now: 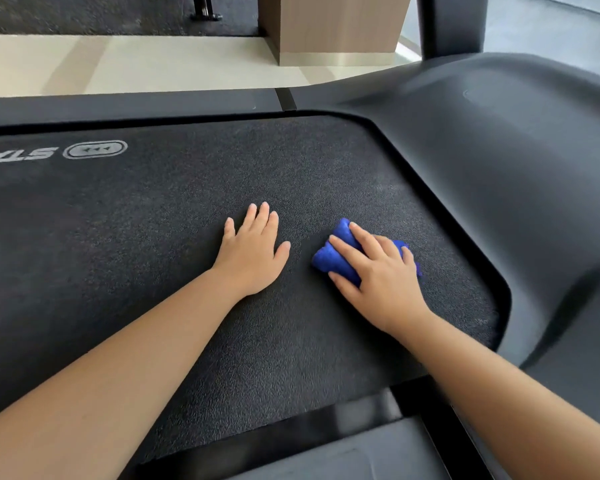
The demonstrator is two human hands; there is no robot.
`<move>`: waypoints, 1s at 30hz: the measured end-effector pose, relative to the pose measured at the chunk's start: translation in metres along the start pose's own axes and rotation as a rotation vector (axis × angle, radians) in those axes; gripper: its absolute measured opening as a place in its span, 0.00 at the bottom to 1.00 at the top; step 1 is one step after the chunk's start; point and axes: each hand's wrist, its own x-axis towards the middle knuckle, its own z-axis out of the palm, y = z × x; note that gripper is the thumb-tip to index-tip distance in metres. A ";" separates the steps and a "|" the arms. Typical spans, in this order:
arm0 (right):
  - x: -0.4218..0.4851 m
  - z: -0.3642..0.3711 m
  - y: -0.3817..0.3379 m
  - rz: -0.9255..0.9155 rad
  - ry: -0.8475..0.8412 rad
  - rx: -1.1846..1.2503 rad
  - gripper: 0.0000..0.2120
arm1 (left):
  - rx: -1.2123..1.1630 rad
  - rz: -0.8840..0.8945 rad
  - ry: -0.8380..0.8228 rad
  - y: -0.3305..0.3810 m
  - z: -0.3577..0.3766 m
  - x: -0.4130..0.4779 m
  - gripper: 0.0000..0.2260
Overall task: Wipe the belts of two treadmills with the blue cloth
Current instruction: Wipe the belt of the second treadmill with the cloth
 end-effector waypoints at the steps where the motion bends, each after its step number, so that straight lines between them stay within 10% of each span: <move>1: 0.010 0.003 0.005 0.014 0.007 0.000 0.26 | -0.007 -0.007 0.002 0.002 -0.001 0.010 0.27; 30: 0.176 0.040 0.086 0.028 0.141 0.021 0.23 | -0.012 -0.095 -0.004 0.021 0.000 0.077 0.39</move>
